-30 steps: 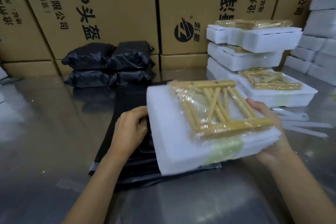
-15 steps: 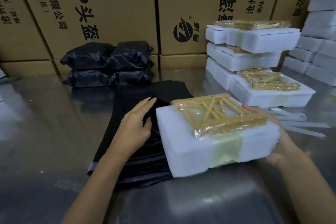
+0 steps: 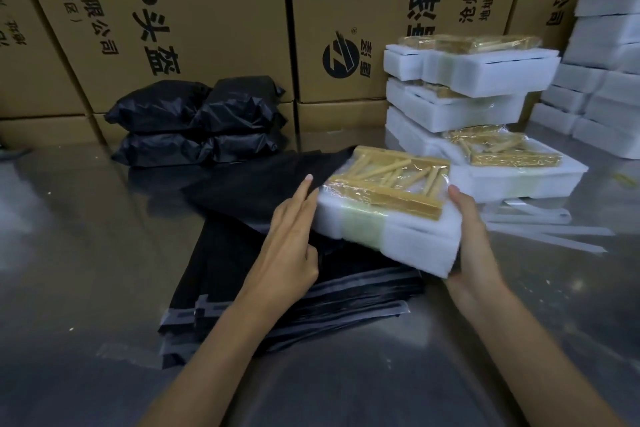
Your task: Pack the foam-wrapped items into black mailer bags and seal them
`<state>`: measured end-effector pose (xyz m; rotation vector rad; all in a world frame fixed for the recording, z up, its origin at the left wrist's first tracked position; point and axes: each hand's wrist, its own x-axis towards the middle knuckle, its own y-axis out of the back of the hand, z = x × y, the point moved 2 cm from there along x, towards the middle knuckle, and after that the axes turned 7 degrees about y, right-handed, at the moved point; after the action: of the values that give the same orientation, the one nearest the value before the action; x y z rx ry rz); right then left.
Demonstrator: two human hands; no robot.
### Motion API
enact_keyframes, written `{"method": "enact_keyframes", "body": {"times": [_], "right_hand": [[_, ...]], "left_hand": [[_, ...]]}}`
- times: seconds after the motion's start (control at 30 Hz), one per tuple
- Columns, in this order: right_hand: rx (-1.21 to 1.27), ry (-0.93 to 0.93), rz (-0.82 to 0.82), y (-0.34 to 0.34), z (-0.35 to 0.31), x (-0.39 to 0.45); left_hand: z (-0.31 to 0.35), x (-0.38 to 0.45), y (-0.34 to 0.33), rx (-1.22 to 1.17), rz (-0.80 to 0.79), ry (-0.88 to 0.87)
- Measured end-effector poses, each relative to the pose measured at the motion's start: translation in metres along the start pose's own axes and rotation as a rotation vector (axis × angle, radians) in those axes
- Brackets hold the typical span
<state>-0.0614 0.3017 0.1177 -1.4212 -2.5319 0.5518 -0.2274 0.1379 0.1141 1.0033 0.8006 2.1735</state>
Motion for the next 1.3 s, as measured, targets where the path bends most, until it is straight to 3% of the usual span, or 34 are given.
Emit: {"method": "enact_keyframes", "body": {"times": [0.2,0.3,0.43,0.53,0.67,0.77,1.0,1.17,1.3], "right_hand": [[-0.065,0.025,0.016,-0.020,0.020,-0.004],[-0.199,0.064,0.055,-0.018,0.026,-0.002],[-0.182,0.051,0.054,-0.014,0.028,0.002],[-0.140,0.054,-0.002,-0.013,0.026,0.004],[-0.153,0.025,0.009,-0.010,0.026,0.006],[-0.143,-0.017,-0.007,-0.009,0.024,0.004],[-0.103,-0.098,-0.050,-0.011,0.024,0.003],[-0.049,-0.037,0.010,-0.010,0.022,0.005],[0.109,-0.009,-0.034,-0.013,0.021,0.002]], "left_hand": [[-0.004,0.001,0.006,0.076,0.135,0.088],[0.000,0.002,0.010,0.043,0.198,0.074],[0.018,0.009,0.012,0.021,0.277,-0.011],[0.029,0.037,0.024,0.162,0.365,-0.020],[0.038,0.095,0.036,0.483,0.200,0.062],[0.044,0.124,0.033,0.595,0.117,0.075],[0.055,0.124,0.020,0.421,-0.009,0.036],[0.049,0.092,0.026,0.463,0.212,-0.019],[0.022,0.063,0.029,0.479,0.338,0.146]]}}
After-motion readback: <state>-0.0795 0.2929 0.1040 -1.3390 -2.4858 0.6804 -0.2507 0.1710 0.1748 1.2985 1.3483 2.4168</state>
